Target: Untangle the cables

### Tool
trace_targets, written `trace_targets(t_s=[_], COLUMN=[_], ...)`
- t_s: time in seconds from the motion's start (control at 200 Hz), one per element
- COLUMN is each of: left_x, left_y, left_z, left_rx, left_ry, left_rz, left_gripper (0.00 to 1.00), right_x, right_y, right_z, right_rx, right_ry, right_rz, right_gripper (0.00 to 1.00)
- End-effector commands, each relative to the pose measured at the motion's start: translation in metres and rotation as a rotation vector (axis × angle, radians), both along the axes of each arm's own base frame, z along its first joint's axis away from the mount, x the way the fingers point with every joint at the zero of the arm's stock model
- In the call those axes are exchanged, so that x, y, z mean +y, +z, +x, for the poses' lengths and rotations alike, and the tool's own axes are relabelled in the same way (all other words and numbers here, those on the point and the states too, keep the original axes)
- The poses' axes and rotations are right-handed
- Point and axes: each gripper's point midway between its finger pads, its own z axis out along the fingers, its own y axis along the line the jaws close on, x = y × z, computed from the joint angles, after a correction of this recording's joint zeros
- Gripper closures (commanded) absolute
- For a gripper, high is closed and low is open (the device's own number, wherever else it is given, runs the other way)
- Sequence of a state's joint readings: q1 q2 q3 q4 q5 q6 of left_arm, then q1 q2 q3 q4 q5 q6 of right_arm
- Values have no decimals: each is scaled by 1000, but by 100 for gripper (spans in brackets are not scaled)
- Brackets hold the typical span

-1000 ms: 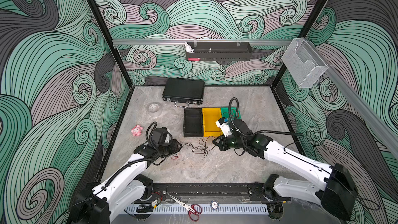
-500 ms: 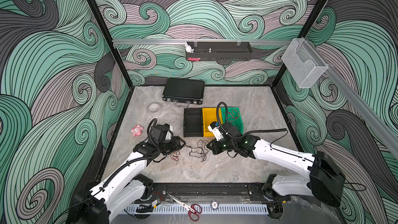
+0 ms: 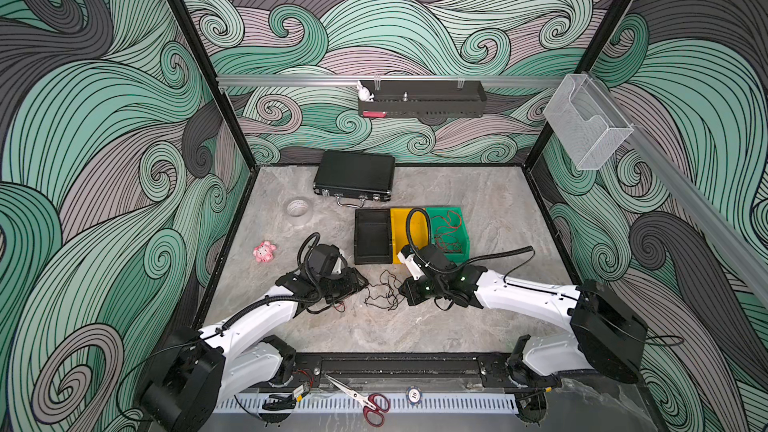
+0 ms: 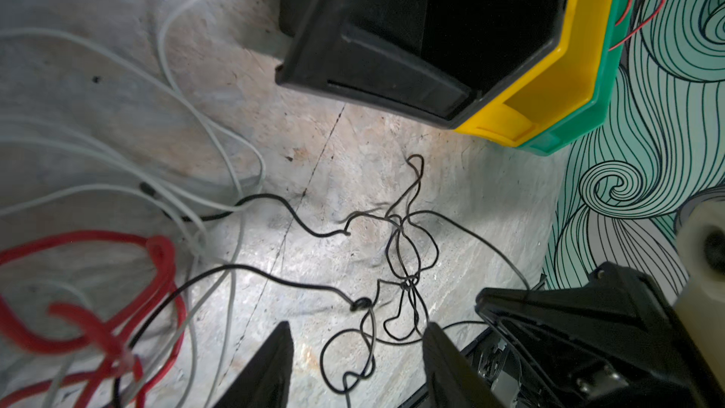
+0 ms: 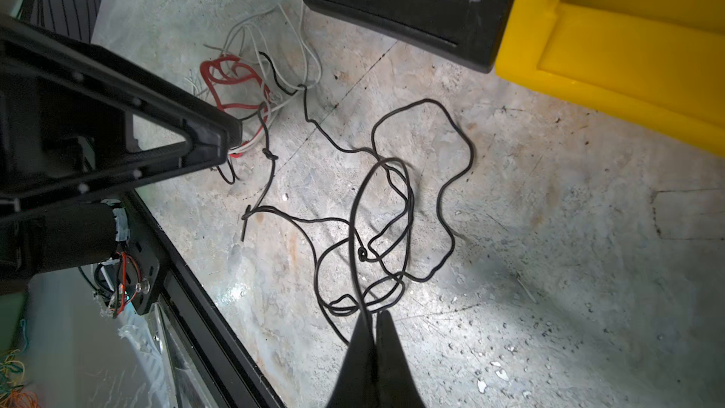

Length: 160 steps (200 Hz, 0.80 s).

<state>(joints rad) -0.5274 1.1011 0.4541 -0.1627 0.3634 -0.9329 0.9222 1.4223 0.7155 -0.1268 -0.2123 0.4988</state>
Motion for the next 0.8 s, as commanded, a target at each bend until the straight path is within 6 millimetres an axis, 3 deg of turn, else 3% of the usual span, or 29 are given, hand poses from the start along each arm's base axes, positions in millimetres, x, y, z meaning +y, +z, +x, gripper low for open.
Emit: trace_targets(t_s=[0.0, 0.485, 0.731, 0.796], left_x=[-5, -13, -18, -18], left_y=[0, -23, -31, -31], left_z=[10, 14, 17, 17], left_rx=[-6, 52, 70, 68], left_ry=[48, 90, 92, 94], left_rz=[-25, 1, 3, 9], left_gripper=[44, 48, 66, 75], right_x=[2, 9, 9, 9], right_y=[-3, 1, 3, 3], right_z=[2, 0, -1, -2], right_rx=[-17, -28, -32, -31], right_ry=[-8, 15, 21, 24], right_rz=[-7, -3, 1, 4], right_gripper=[93, 93, 93, 93])
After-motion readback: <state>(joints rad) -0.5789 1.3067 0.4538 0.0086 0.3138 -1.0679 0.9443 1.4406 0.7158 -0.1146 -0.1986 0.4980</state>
